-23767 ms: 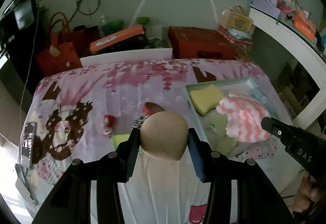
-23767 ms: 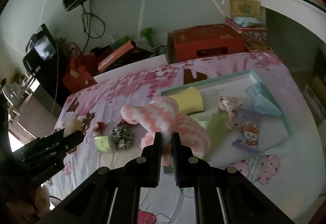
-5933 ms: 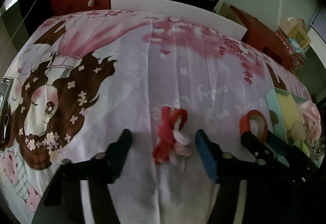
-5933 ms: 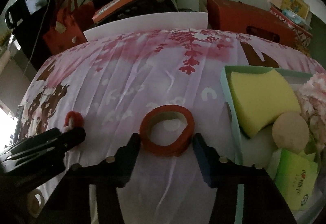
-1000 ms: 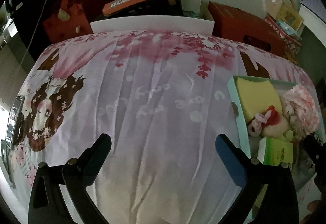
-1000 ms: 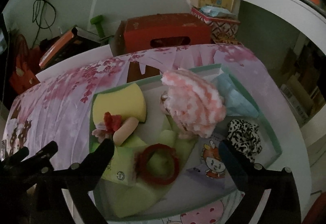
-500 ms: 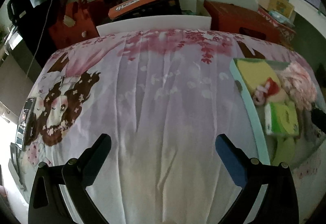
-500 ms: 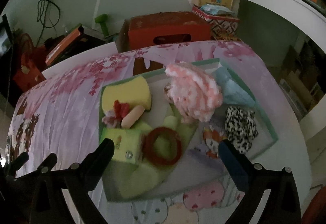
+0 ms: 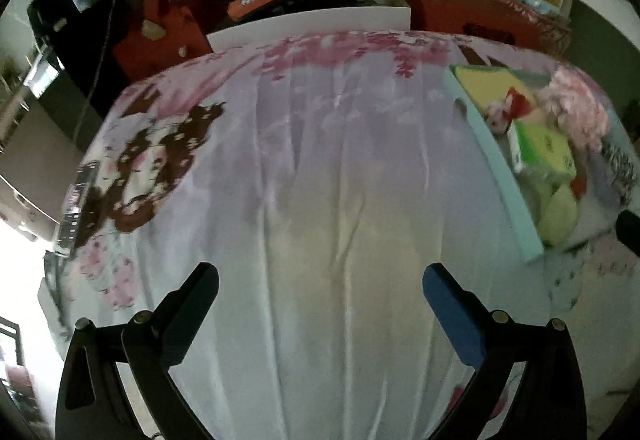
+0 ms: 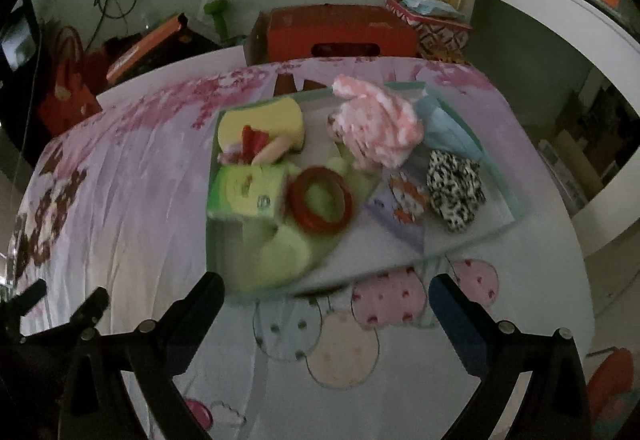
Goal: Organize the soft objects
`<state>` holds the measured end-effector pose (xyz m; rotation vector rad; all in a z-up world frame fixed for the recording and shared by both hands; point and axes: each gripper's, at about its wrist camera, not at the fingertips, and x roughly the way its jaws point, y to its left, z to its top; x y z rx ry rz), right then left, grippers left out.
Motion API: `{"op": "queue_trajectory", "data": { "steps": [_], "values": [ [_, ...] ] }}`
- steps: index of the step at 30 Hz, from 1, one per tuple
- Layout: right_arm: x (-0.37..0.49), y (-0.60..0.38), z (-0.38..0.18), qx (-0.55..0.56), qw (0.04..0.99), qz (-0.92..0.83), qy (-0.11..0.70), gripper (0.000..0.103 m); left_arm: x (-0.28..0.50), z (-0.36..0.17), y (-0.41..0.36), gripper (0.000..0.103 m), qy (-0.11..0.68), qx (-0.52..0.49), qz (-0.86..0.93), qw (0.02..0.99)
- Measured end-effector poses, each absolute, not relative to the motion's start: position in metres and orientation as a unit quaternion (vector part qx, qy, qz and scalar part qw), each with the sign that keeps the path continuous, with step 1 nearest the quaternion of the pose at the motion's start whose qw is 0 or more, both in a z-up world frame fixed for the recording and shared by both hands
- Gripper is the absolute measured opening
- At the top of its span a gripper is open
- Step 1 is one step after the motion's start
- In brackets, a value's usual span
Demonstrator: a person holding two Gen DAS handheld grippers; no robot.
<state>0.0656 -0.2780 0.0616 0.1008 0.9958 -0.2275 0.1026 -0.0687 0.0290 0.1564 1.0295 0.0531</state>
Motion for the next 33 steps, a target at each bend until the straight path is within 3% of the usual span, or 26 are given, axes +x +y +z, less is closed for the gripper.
{"op": "queue_trajectory", "data": {
  "steps": [23,33],
  "values": [
    [0.021,-0.235,0.034,0.038,0.885,-0.072,0.458,0.103,0.054,0.005,-0.036,0.102,0.503,0.074,0.028,0.861],
    [0.018,-0.23,0.026,0.028,0.892,-0.08,0.445,0.103,0.045,0.007,-0.042,0.102,0.473,0.086,0.025,0.877]
  ]
}}
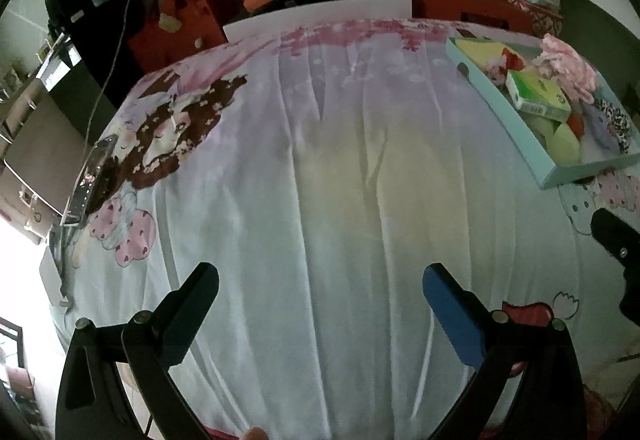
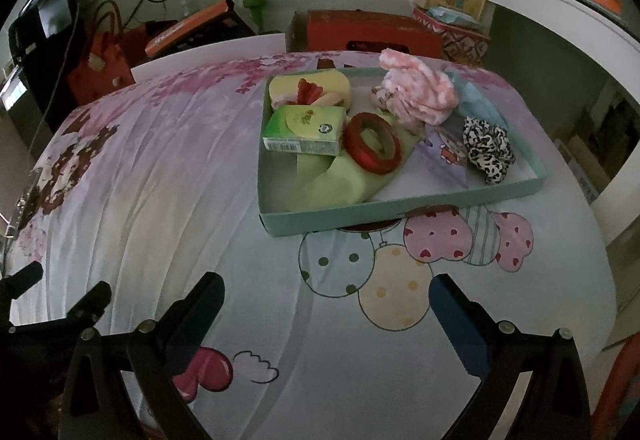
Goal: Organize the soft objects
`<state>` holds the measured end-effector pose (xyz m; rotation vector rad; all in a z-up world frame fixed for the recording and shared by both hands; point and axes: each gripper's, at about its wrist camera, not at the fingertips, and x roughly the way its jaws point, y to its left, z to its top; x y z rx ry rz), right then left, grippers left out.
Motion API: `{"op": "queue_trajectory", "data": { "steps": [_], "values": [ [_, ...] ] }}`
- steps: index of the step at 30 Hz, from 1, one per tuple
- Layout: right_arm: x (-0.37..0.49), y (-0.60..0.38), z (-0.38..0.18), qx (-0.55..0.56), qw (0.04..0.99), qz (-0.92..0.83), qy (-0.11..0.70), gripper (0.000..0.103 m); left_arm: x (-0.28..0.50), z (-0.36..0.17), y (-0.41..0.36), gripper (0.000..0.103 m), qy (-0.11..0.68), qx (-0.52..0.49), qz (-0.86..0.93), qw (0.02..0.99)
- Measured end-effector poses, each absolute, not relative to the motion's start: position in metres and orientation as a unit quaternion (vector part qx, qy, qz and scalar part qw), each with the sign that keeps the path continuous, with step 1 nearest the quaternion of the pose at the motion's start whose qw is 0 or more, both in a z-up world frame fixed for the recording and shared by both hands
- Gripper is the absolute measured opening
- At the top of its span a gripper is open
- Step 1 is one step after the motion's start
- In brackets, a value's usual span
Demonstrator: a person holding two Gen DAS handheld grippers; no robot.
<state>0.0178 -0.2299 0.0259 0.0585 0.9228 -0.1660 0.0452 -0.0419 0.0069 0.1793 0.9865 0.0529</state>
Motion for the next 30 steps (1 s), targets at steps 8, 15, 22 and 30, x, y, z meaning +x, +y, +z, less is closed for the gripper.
{"op": "queue_trajectory", "data": {
  "steps": [8,15,22,30],
  "values": [
    [0.018,-0.233,0.018,0.035,0.888,-0.086,0.45,0.103,0.045,0.007,-0.04,0.102,0.463,0.08,0.03,0.882],
    [0.02,-0.235,0.016,0.035,0.887,-0.088,0.453,0.103,0.047,0.004,-0.042,0.102,0.468,0.082,0.028,0.88],
    [0.021,-0.235,0.014,0.036,0.885,-0.087,0.455,0.103,0.047,0.003,-0.042,0.102,0.47,0.084,0.028,0.878],
    [0.021,-0.236,0.013,0.036,0.884,-0.089,0.457,0.103,0.045,0.005,-0.041,0.102,0.466,0.082,0.024,0.881]
  ]
}}
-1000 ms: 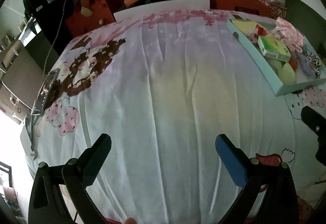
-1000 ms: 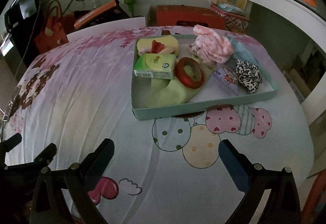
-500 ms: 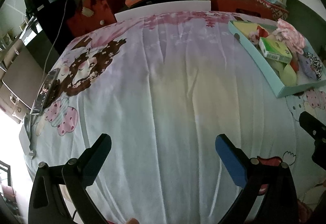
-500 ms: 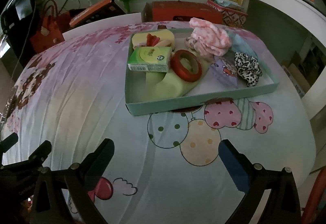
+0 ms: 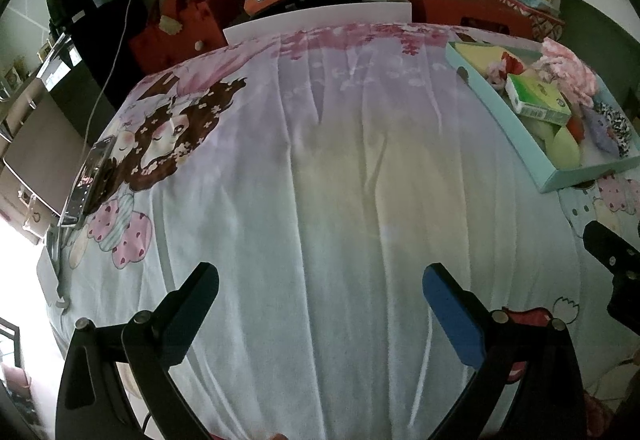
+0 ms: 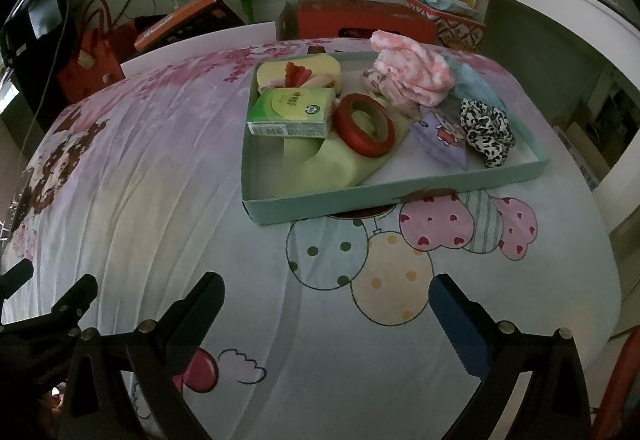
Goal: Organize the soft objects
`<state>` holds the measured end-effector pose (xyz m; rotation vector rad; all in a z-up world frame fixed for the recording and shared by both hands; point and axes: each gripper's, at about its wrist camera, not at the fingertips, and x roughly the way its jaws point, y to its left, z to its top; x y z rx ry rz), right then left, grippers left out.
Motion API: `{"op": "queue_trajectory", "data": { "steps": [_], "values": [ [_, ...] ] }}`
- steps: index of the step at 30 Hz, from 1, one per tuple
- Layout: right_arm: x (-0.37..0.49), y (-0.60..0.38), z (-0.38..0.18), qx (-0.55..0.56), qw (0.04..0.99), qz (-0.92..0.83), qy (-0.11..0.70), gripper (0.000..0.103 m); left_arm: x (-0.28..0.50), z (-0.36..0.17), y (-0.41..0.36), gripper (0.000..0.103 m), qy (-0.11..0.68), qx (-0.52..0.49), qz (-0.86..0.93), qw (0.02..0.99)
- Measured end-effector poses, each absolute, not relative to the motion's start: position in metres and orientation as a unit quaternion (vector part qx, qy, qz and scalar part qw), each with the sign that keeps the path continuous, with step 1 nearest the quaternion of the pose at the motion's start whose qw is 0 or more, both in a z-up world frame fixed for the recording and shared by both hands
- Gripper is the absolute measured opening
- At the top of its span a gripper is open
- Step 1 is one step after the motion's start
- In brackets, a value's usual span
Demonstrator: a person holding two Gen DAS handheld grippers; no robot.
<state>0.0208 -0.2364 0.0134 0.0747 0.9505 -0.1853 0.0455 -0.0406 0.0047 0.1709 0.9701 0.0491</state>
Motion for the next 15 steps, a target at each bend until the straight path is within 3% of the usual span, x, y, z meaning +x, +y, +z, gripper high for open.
{"op": "queue_trajectory", "data": {
  "steps": [15],
  "values": [
    [0.0186,-0.2388,0.0146,0.037,0.884,-0.092,0.456,0.103,0.0425,0.012,-0.0449,0.102,0.46,0.079,0.017,0.884]
  ]
}}
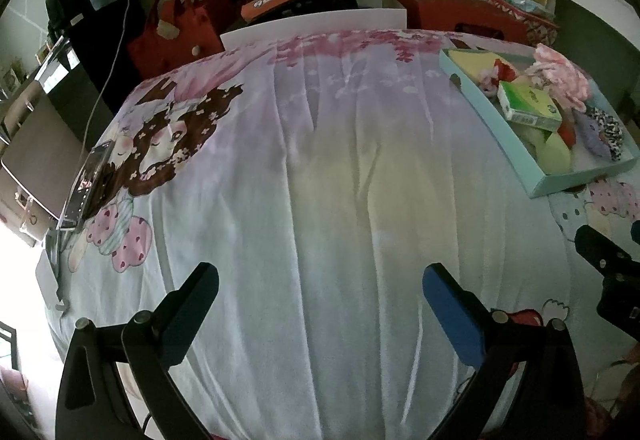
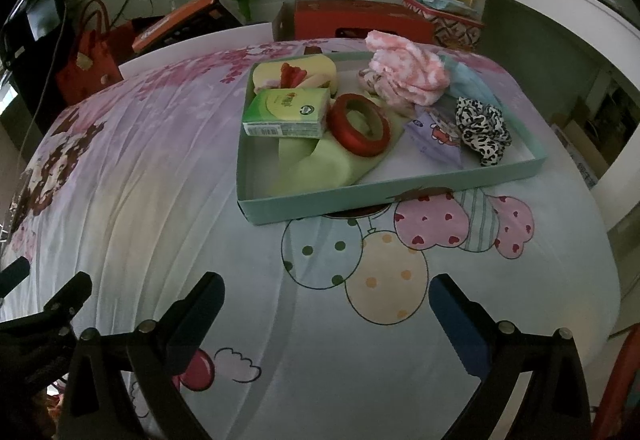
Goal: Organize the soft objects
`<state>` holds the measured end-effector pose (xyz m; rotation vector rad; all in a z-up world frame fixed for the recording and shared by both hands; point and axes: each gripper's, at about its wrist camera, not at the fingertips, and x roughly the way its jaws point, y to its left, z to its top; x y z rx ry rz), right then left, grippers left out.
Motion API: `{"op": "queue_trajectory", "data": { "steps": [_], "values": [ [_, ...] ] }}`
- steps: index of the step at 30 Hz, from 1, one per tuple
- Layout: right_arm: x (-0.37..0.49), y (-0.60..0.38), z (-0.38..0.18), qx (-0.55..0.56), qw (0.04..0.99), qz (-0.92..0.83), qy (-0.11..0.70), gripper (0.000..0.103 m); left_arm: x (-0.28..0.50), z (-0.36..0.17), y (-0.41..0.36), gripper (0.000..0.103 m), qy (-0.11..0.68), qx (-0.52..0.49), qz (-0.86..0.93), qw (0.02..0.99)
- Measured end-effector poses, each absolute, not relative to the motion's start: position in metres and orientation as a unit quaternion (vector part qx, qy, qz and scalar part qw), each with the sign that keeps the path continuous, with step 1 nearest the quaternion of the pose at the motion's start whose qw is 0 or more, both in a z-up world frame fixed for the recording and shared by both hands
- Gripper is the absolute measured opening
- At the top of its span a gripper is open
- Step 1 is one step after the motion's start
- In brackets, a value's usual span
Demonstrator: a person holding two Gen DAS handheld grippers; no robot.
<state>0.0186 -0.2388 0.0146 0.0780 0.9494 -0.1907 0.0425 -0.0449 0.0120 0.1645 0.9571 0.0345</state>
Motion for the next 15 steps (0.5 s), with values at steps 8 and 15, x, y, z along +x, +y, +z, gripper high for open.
{"op": "queue_trajectory", "data": {
  "steps": [8,15],
  "values": [
    [0.0178,-0.2396,0.0155,0.039,0.884,-0.093,0.457,0.103,0.0412,0.0167,-0.047,0.102,0.456,0.078,0.015,0.886],
    [0.017,-0.2408,0.0165,0.039,0.883,-0.094,0.457,0.103,0.0401,0.0223,-0.0473,0.102,0.452,0.075,0.016,0.889]
  ]
}}
